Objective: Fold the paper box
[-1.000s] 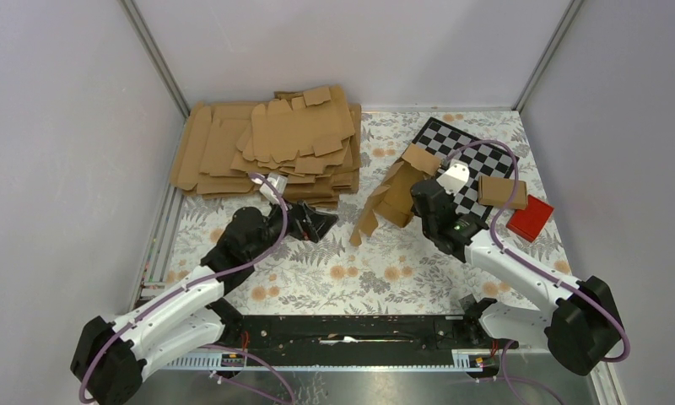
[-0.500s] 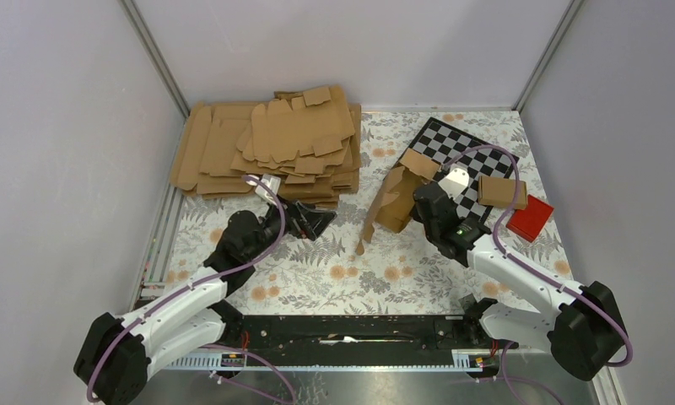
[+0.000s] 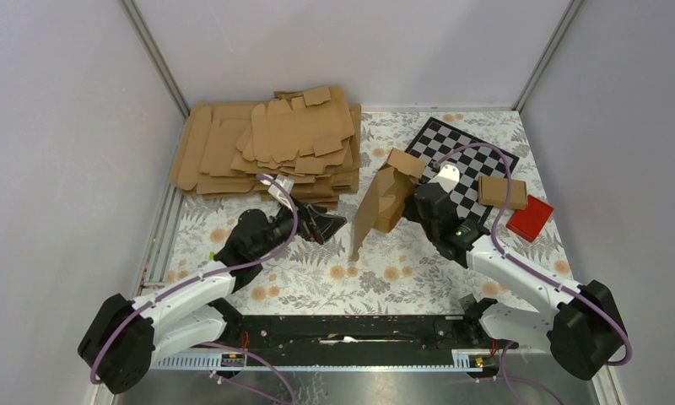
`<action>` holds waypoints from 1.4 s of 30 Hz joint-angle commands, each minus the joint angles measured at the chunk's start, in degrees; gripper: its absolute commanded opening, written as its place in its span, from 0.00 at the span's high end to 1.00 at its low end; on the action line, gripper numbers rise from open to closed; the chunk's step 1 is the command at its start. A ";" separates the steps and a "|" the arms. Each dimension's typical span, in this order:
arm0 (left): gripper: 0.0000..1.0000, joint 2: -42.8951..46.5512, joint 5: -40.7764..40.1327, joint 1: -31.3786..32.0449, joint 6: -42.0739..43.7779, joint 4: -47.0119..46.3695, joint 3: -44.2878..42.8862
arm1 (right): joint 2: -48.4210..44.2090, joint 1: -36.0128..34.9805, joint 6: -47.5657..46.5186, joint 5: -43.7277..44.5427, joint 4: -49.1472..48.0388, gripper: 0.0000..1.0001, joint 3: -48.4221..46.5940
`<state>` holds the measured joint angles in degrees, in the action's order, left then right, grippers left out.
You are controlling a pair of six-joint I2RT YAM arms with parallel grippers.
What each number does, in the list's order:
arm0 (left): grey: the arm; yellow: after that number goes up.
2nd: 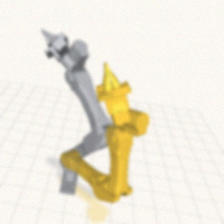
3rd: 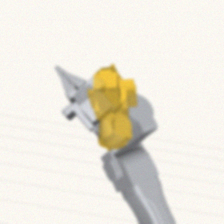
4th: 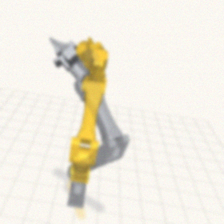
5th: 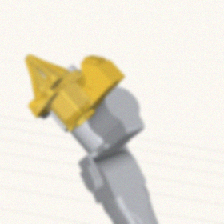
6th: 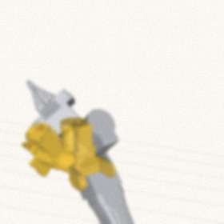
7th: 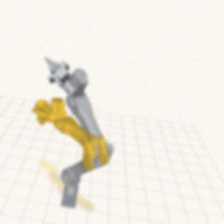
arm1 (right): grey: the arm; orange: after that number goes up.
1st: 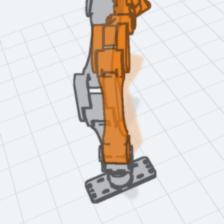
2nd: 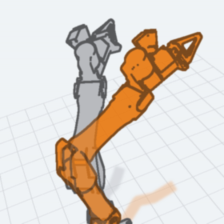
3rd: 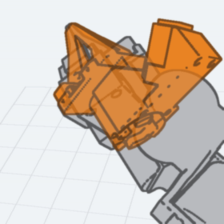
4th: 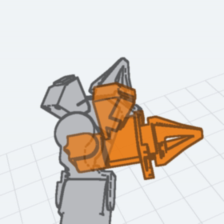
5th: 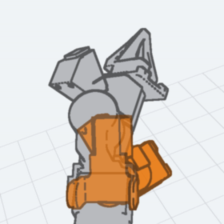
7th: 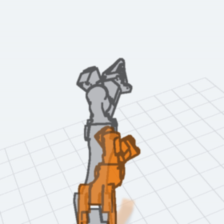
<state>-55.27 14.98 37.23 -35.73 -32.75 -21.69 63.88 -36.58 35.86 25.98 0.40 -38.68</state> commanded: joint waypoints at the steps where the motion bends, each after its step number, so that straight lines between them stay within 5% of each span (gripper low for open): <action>1: 0.01 -2.39 1.82 2.02 2.22 -4.65 -3.86 | 0.65 -0.05 -0.53 2.92 -2.87 1.00 -0.74; 15: 0.01 -8.85 -9.01 16.44 19.66 7.48 -15.70 | 2.45 -0.02 -1.01 5.18 -1.83 1.00 -3.06; 22: 0.02 -12.46 -27.12 25.07 25.39 12.86 -20.13 | 2.43 -0.07 -1.58 5.52 -1.72 1.00 -3.37; 31: 0.38 -16.29 -31.03 25.08 21.78 16.16 -23.47 | 1.60 0.01 -2.19 5.54 -1.19 0.97 -2.83; 35: 0.66 -16.08 -30.48 24.85 20.36 15.36 -22.21 | 1.63 -0.04 -2.89 4.84 -1.20 0.90 -2.59; 38: 0.97 -15.43 -30.18 24.44 19.43 15.45 -21.14 | 1.18 -0.04 -3.65 4.10 -1.18 0.75 -2.22; 42: 1.00 -13.81 -30.11 23.62 18.37 15.61 -18.98 | -0.09 -0.01 -5.96 1.44 -1.24 0.34 -1.51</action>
<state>-71.66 -14.33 61.69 -15.59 -15.49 -42.09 66.13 -36.58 32.73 28.99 -0.27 -39.48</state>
